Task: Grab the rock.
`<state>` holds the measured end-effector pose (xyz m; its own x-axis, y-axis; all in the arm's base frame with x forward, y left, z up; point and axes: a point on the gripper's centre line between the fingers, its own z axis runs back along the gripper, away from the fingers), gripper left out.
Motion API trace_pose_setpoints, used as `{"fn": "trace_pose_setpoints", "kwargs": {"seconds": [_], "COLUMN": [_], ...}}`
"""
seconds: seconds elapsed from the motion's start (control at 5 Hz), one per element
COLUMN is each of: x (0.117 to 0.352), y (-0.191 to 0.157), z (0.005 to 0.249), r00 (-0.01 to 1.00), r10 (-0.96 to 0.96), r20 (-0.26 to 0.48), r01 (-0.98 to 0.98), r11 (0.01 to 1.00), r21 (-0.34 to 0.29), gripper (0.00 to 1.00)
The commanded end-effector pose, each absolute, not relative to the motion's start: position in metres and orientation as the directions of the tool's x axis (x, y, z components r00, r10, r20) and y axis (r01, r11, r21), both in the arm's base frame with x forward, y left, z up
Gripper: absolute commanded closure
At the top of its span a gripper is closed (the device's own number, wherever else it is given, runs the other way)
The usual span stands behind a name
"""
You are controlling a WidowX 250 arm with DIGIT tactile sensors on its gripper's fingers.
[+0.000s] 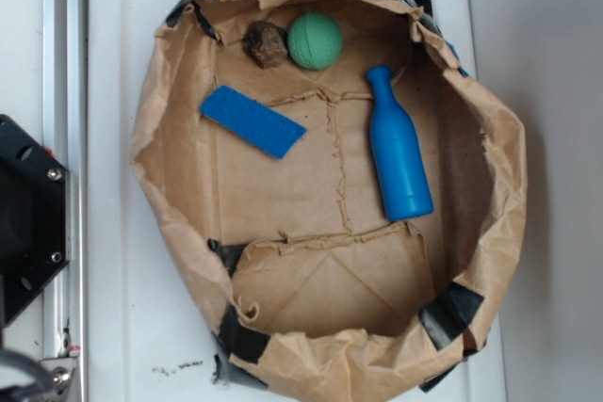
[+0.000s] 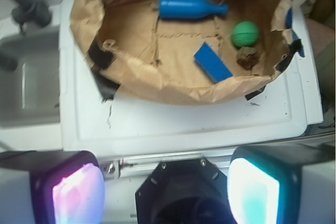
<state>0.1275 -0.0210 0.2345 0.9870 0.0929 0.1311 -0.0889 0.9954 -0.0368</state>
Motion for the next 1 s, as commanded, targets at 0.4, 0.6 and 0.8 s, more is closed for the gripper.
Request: {"fn": "trace_pose_setpoints", "kwargs": {"seconds": [0.4, 0.6, 0.8], "x": [0.159, 0.179, 0.188], "y": [0.002, 0.013, 0.004], "z": [0.220, 0.221, 0.217], "r00": [0.989, 0.991, 0.990], "r10": [-0.029, -0.032, -0.050], "r20": [0.148, 0.134, 0.133], "r01": [0.040, 0.048, 0.061], "r11": [0.996, 0.993, 0.994], "r21": [-0.075, -0.112, -0.085], "gripper": [0.00, 0.00, 0.00]}}
